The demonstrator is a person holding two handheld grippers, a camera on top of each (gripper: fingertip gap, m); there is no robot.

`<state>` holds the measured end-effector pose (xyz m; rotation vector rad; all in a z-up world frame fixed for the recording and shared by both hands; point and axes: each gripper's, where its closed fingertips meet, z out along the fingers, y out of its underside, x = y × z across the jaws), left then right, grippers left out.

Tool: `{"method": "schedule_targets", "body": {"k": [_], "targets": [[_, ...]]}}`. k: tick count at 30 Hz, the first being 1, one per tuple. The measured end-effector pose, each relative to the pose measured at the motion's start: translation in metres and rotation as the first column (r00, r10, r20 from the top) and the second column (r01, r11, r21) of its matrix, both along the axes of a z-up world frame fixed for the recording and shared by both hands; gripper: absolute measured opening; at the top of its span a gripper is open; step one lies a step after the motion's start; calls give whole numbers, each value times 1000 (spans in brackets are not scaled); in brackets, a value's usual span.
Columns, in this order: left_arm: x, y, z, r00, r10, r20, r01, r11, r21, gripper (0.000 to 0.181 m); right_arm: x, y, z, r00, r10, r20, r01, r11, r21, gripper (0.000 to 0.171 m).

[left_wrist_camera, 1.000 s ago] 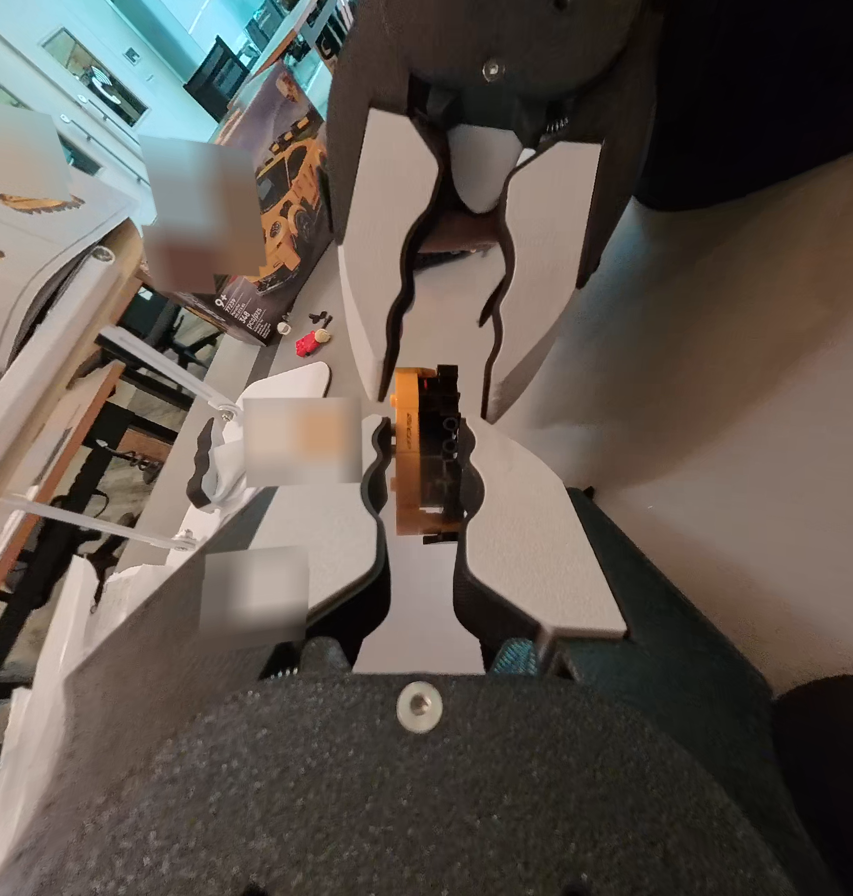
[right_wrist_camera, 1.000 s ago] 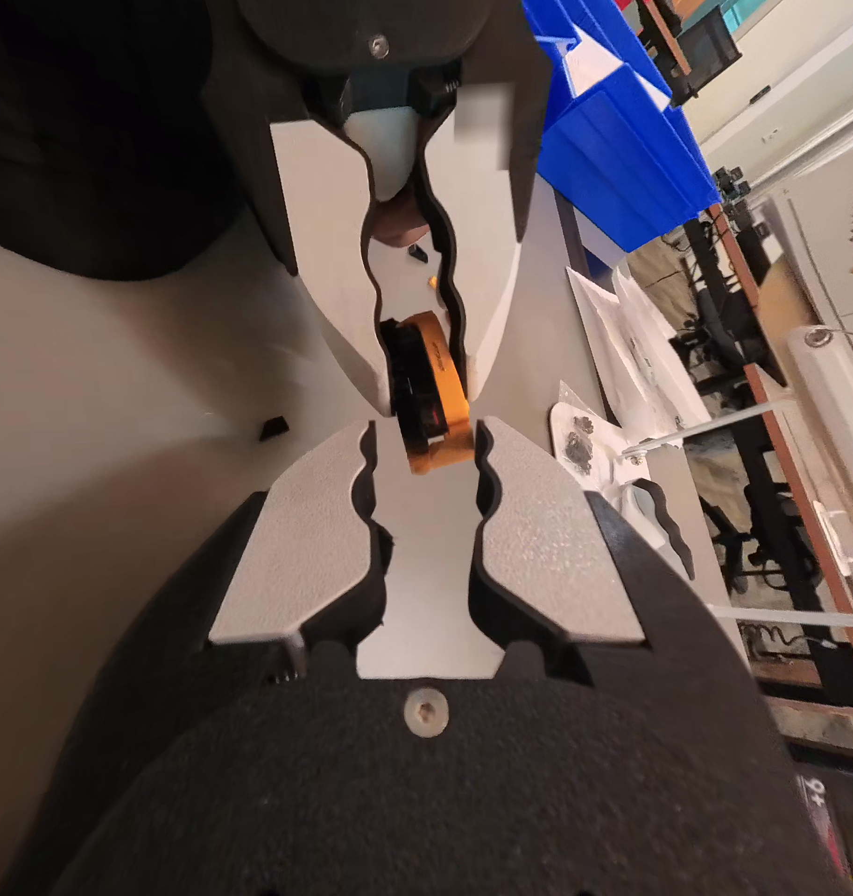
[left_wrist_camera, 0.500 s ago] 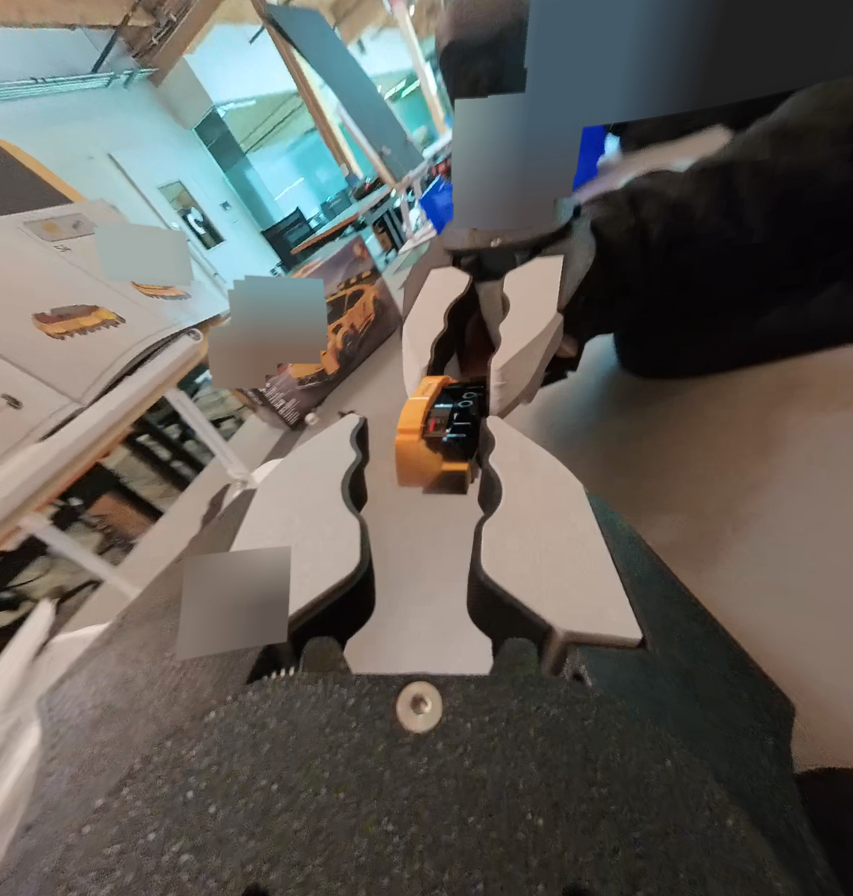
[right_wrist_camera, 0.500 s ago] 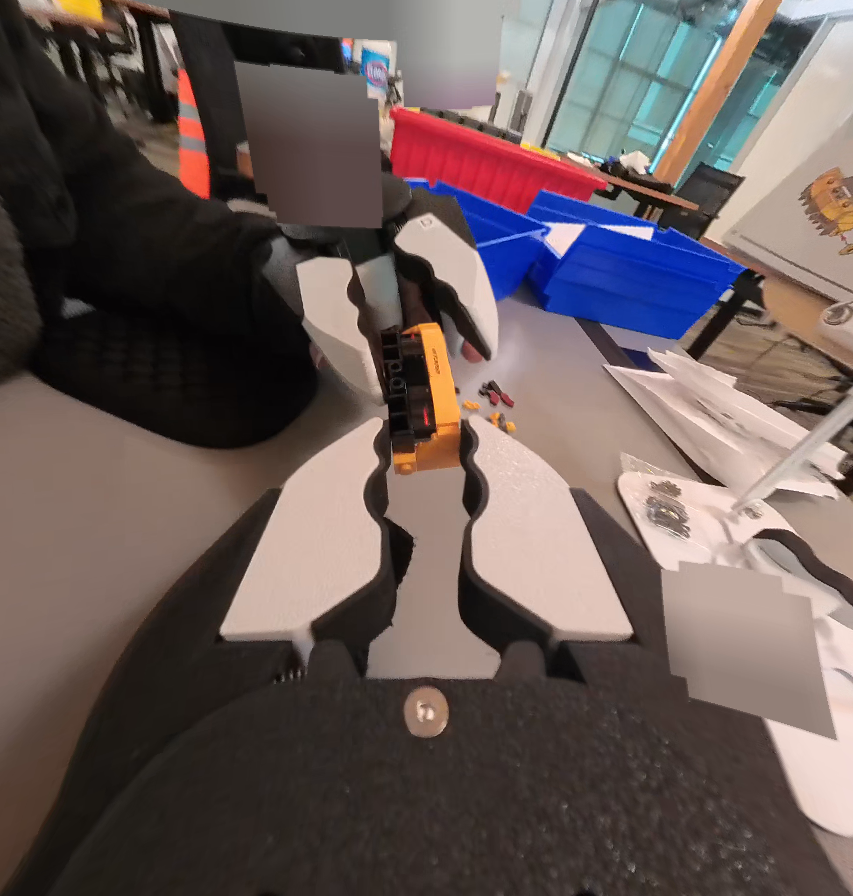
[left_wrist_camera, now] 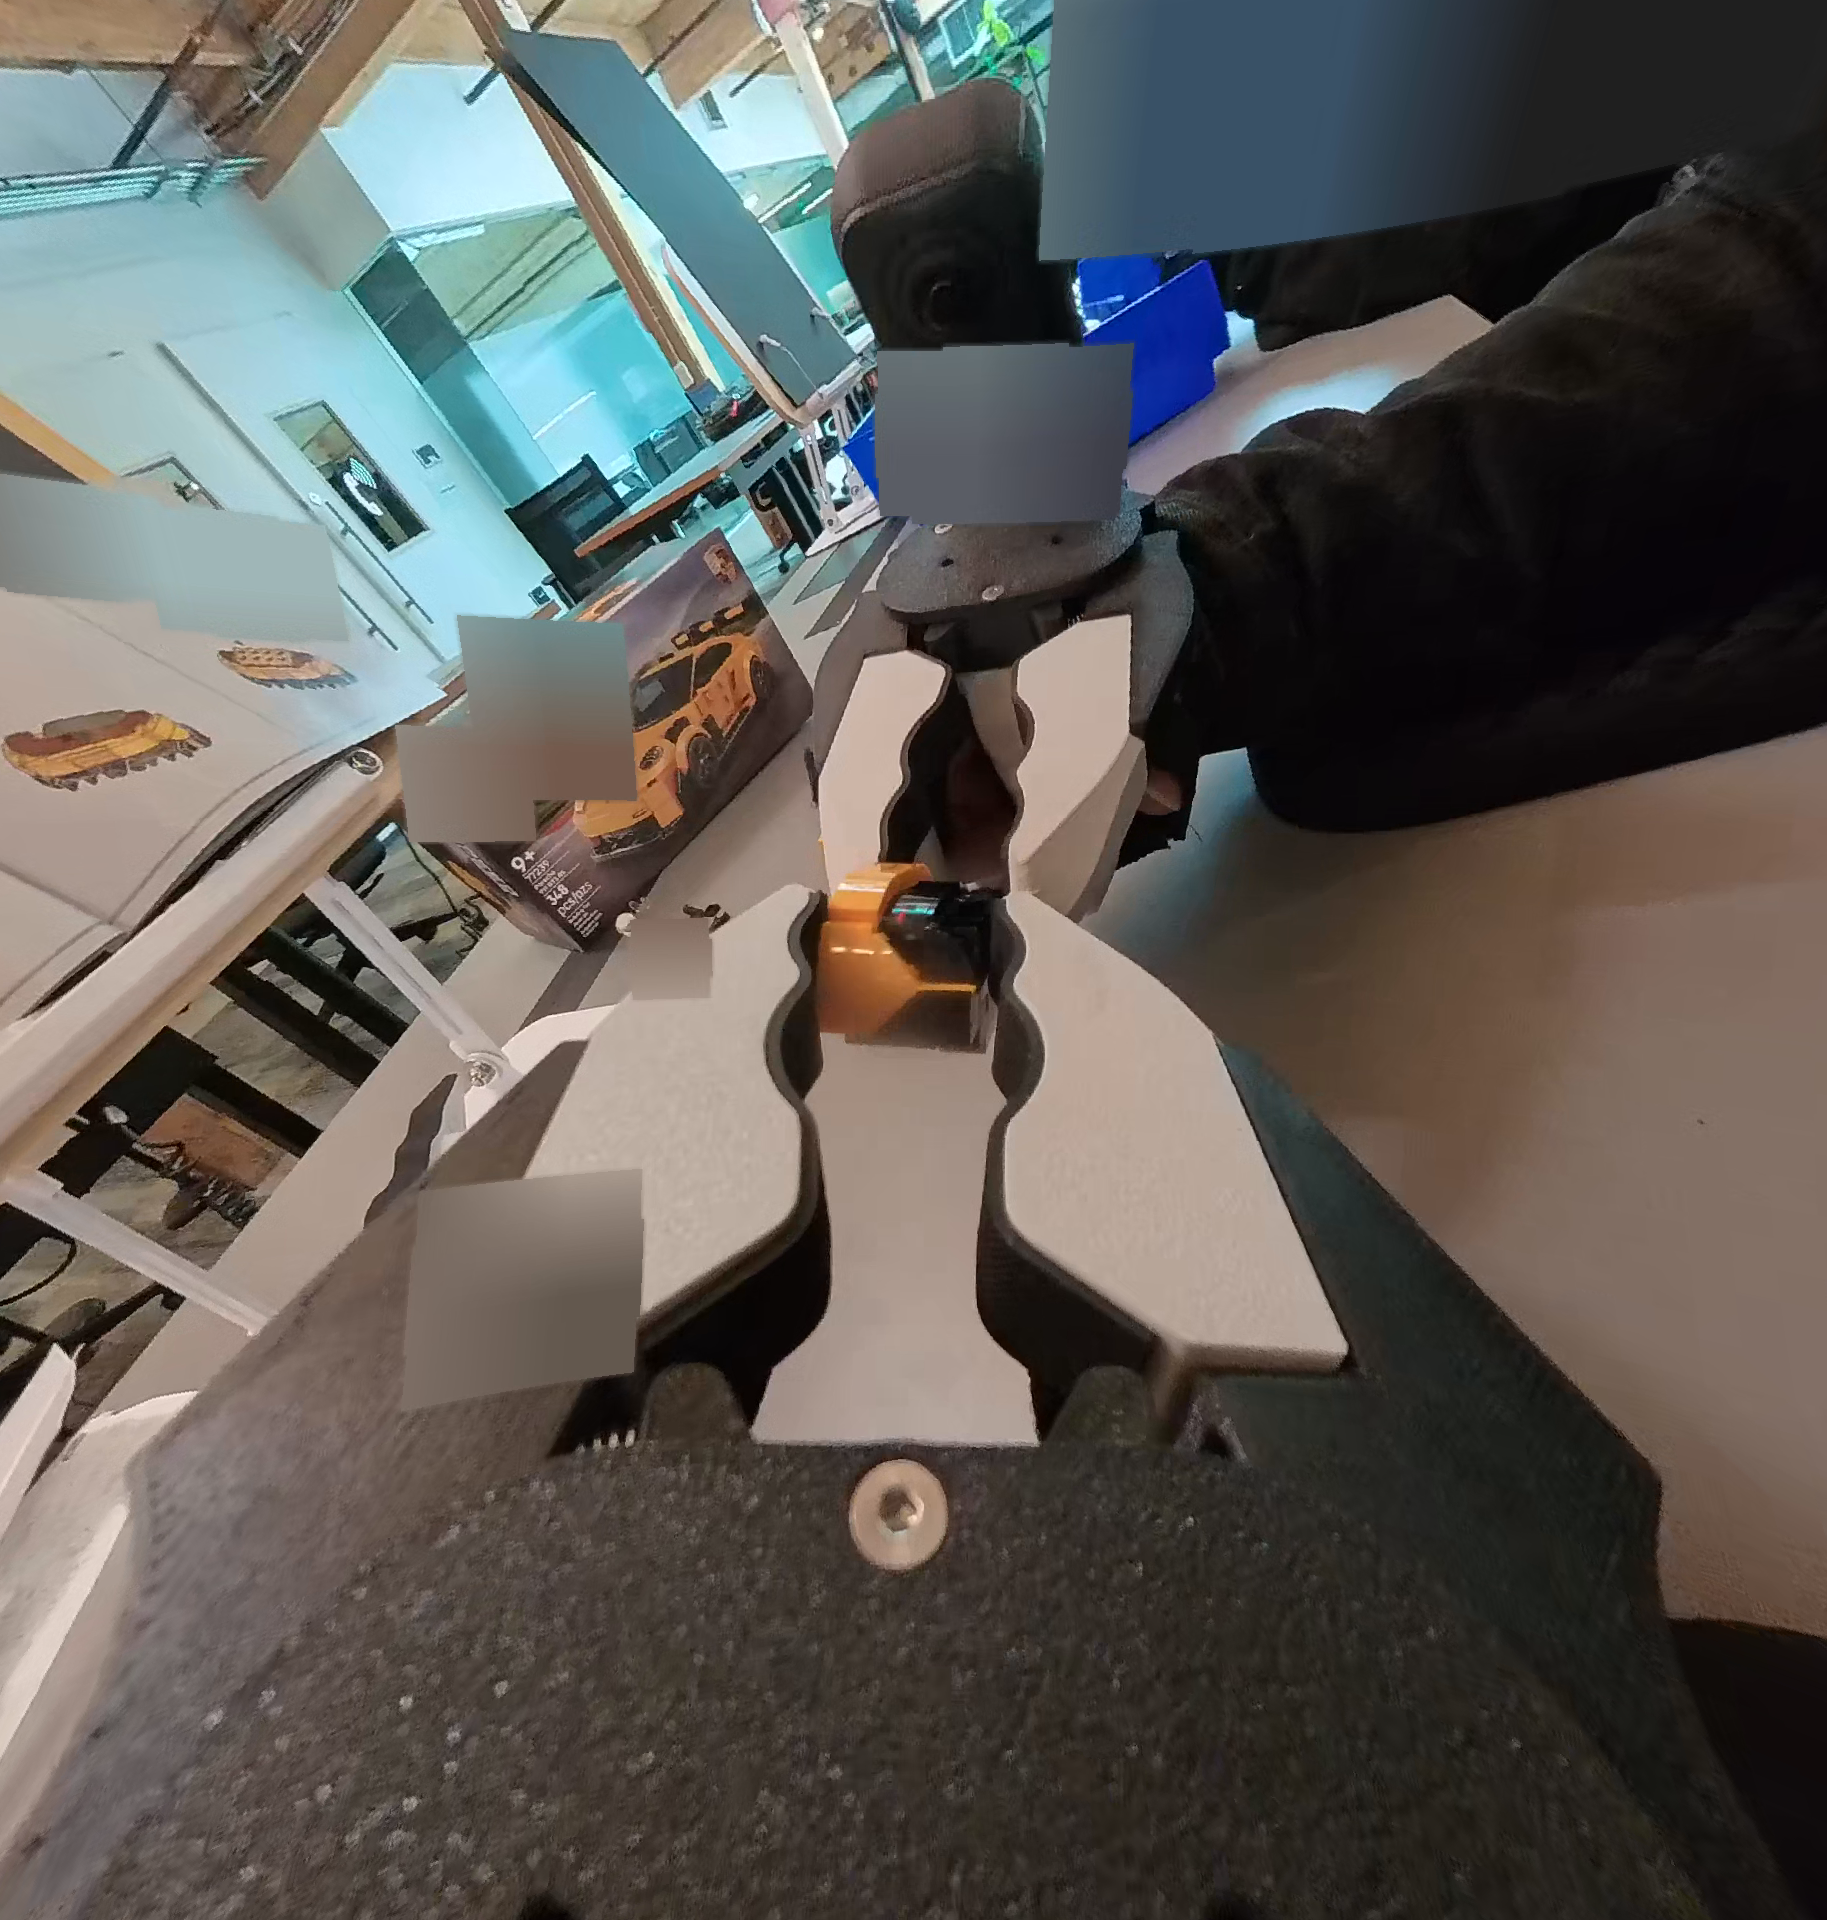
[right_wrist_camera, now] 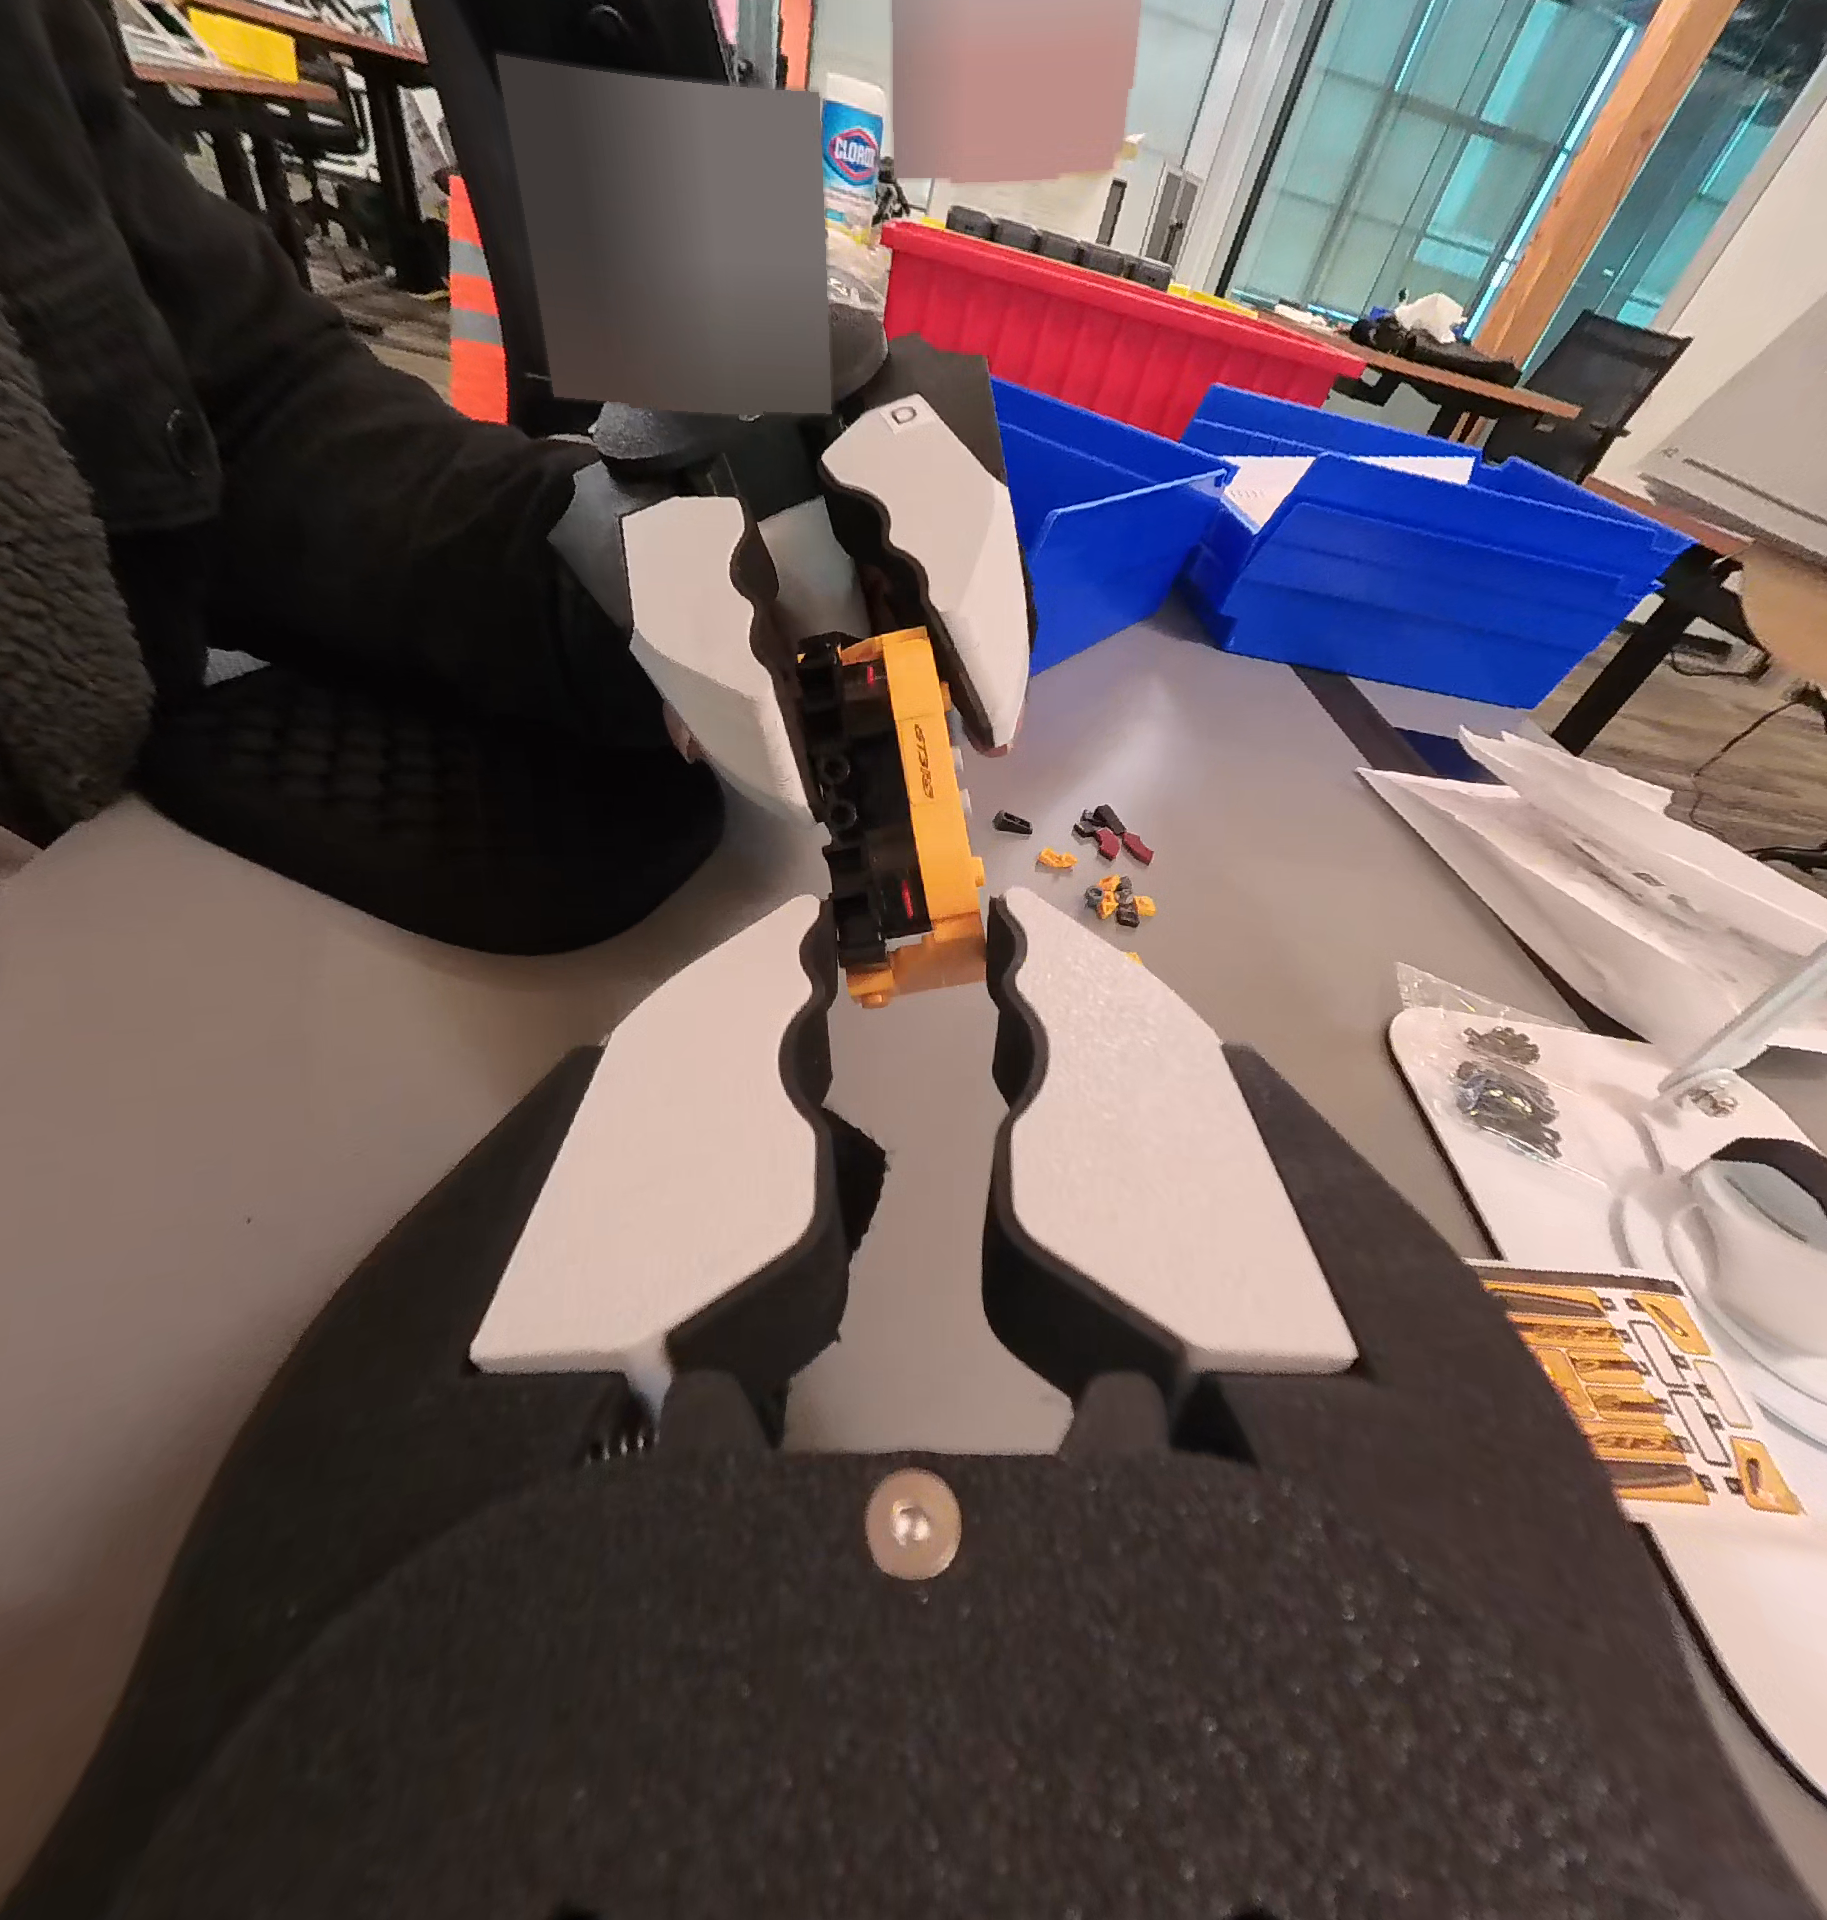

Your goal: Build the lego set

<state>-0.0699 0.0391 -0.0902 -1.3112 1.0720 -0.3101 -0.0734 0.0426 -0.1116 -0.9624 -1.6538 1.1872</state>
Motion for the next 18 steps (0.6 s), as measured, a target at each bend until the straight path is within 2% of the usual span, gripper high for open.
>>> {"method": "schedule_targets", "body": {"k": [18], "targets": [[4,-1,-5,999,-3,-46,4,1000,12,29,0,0,-10,999,8,48,-8,1000,3,28]]}}
